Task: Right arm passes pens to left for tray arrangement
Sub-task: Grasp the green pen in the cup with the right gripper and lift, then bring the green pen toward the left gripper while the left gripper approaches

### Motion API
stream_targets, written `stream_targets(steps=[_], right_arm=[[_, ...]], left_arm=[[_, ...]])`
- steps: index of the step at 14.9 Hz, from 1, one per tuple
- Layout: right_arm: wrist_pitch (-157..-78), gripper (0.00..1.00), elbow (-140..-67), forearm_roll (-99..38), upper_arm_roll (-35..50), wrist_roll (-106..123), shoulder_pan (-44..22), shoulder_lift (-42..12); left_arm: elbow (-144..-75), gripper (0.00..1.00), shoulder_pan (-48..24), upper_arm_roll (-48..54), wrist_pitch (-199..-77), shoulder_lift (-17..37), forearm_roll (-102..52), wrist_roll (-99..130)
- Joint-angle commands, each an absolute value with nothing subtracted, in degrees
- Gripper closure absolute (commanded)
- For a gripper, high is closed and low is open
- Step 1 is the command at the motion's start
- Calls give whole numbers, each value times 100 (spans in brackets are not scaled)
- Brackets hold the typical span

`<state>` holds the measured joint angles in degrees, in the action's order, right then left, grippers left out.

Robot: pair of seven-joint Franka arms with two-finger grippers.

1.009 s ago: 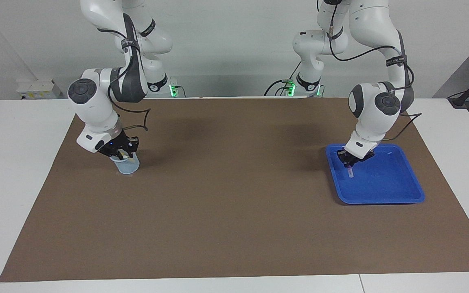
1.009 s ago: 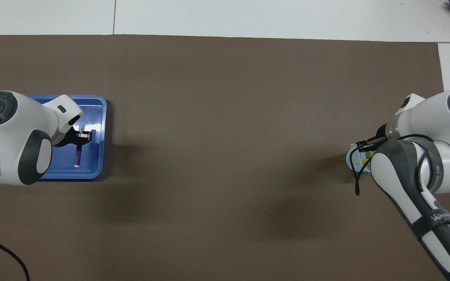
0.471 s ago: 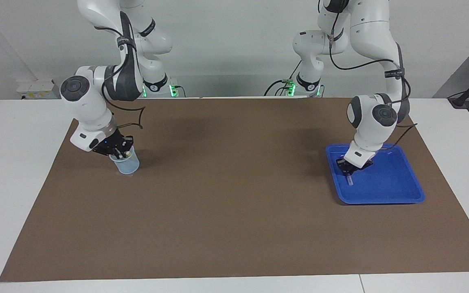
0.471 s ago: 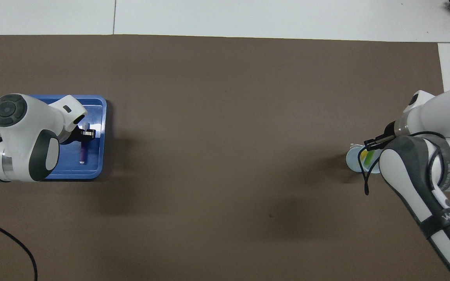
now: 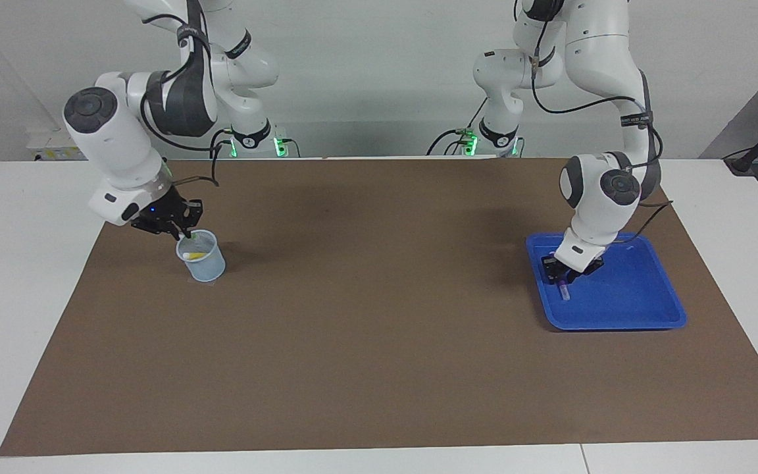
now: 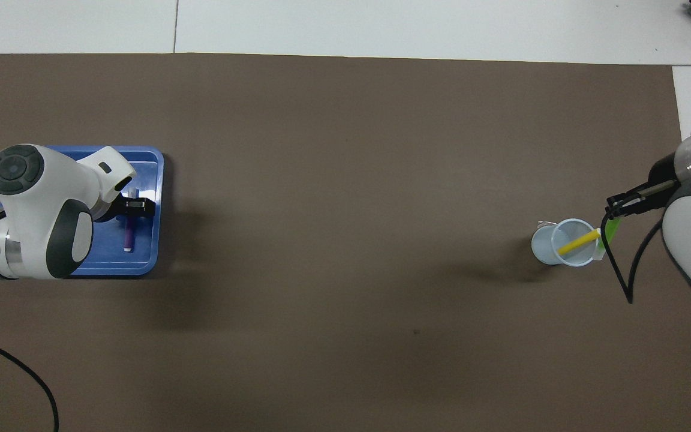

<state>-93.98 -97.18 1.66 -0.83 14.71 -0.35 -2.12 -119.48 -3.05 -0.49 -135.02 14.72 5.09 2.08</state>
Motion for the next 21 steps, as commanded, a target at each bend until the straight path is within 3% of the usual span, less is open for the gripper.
stream_targets(steps=[1, 5, 9, 13, 21], right_arm=[[-9220, 100, -9405, -331, 61, 979, 9, -132], [-9745, 100, -9474, -1247, 236, -375, -9, -114], [-10703, 100, -9606, -1677, 562, -1746, -9, -123], [-11950, 100, -9887, -2205, 580, -2555, -228, -123], [-14491, 100, -10397, -2470, 571, -4963, -1300, -219]], left_arm=[[-11743, 8, -229, -9, -13421, 1521, 510, 150], [-11462, 0, -202, 9, -13036, 1459, -85, 176], [-10426, 0, -193, -26, -11447, 1415, -851, 455], [-9985, 0, -316, 44, -10855, 1178, -1430, 2507], [-9466, 0, -422, 658, -10977, 1002, -2962, 7203]])
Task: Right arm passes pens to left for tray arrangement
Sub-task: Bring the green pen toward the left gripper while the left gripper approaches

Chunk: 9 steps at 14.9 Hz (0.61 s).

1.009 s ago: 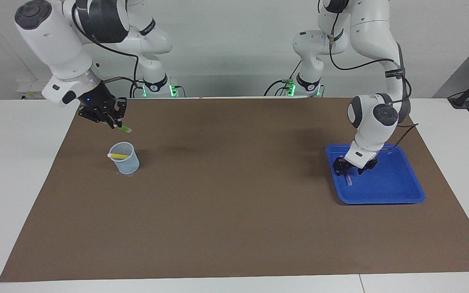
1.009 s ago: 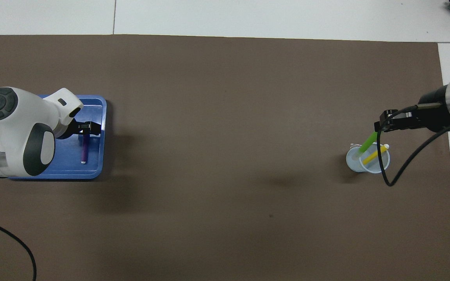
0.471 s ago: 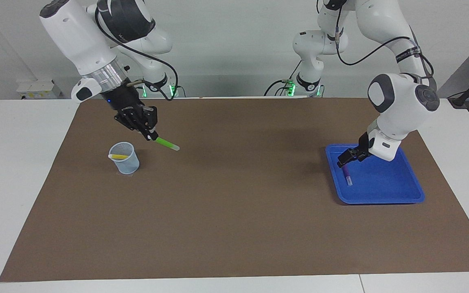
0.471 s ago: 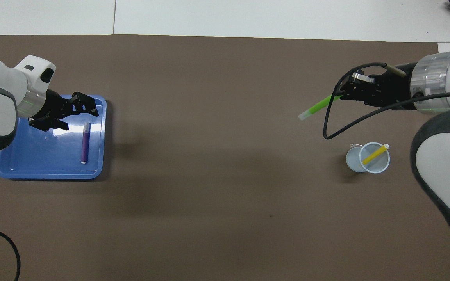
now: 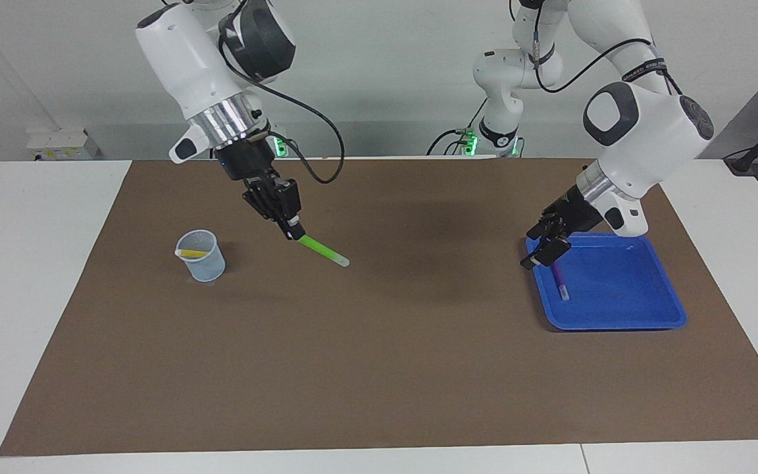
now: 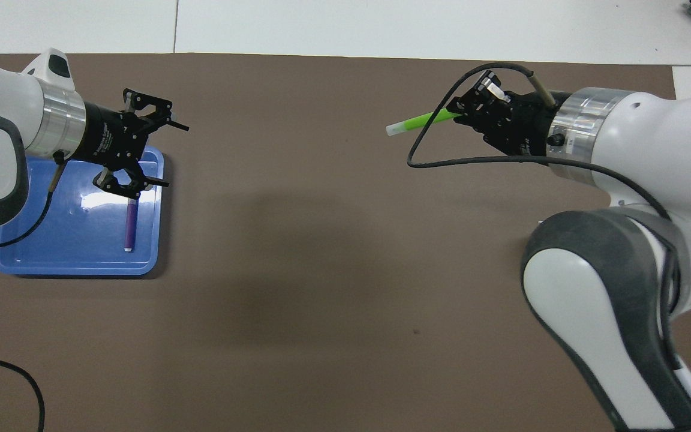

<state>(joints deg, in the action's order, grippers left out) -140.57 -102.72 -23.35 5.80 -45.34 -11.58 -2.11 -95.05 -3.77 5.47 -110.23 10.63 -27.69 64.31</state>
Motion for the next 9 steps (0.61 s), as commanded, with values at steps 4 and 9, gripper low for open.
stream_targets(steps=[4, 9], right_arm=[[-14897, 100, -10494, -2470, 580, -5589, -1494, -281], [-16162, 100, -10995, -2531, 580, -6143, -2276, -430]], left_arm=[[-9510, 0, -422, 1098, -11223, 862, -3128, 8541], [-9501, 0, -475, 1362, -11714, 703, -3786, 8465]])
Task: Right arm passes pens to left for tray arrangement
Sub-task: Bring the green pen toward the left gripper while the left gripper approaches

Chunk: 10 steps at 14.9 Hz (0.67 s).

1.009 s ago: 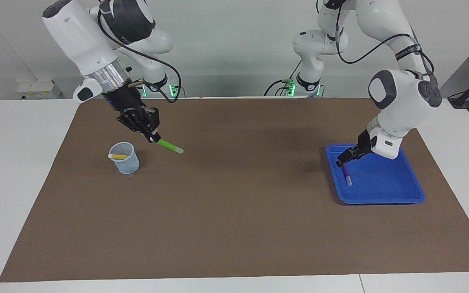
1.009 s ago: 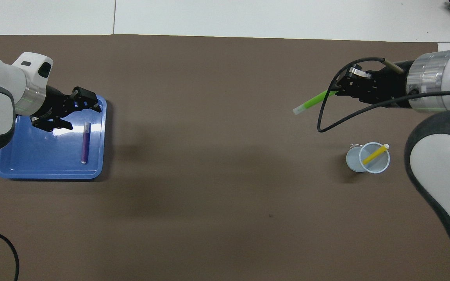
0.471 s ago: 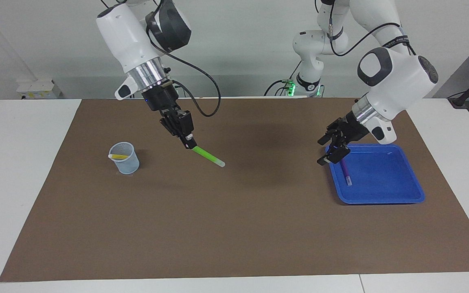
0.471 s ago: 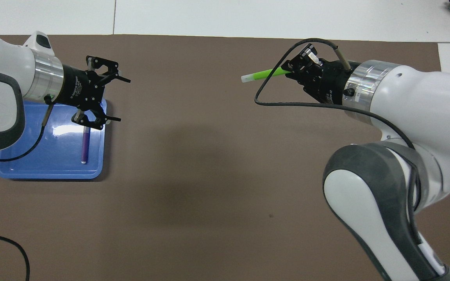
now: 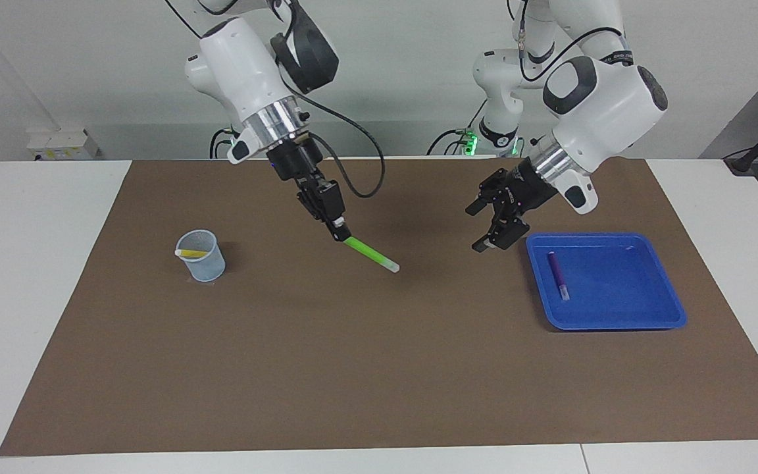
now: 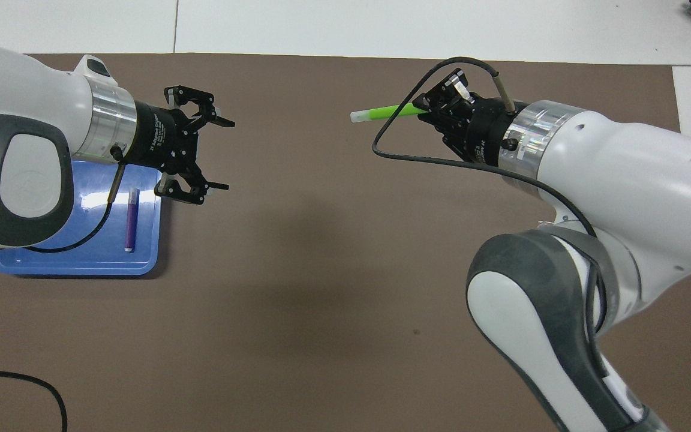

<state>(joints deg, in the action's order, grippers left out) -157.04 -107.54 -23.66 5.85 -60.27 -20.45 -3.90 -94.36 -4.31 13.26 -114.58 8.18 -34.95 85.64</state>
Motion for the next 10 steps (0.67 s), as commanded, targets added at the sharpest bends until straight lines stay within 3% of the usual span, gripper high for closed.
stream_targets(steps=[1, 10], right_arm=[[-16198, 100, -10978, -2523, 580, -6135, -2285, -483], [-15971, 100, -10925, -2628, 615, -6082, -2602, -492]], left_arm=[[-9518, 0, -492, 1484, -11933, 703, -4006, 8351], [-10335, 0, -1221, 1591, -13490, 475, -4157, 8499]])
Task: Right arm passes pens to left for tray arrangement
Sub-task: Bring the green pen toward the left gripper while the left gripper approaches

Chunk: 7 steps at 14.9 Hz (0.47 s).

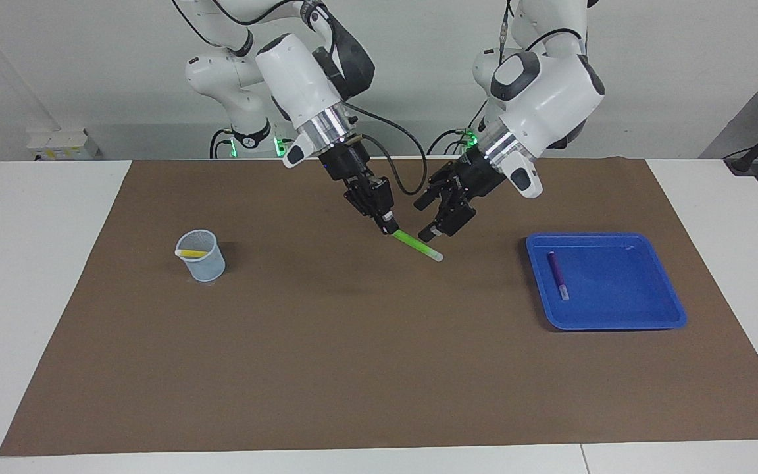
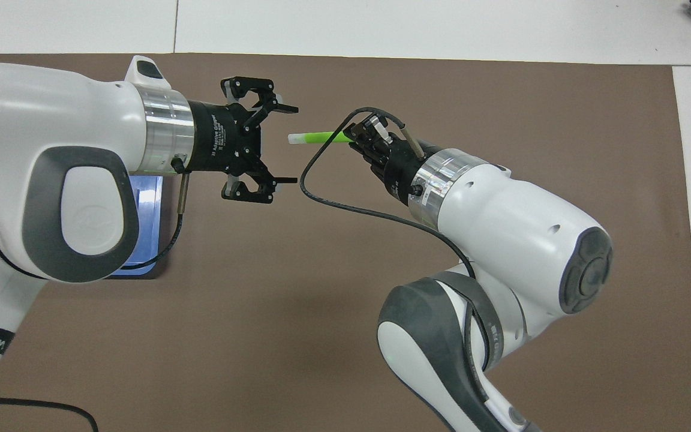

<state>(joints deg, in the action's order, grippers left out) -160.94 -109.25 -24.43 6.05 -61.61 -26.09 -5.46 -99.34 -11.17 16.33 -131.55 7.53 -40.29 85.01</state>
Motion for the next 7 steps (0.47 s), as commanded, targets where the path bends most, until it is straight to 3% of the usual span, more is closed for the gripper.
stream_targets(steps=[1, 7], right_arm=[[-15935, 100, -10925, -2628, 615, -6065, -2593, -483], [-15839, 100, -10837, -2628, 615, -5924, -2540, -519]], left_arm=[[-10379, 0, -1222, 1582, -13509, 466, -4149, 8490], [-10608, 5, -1222, 1582, -13841, 404, -4148, 8473]])
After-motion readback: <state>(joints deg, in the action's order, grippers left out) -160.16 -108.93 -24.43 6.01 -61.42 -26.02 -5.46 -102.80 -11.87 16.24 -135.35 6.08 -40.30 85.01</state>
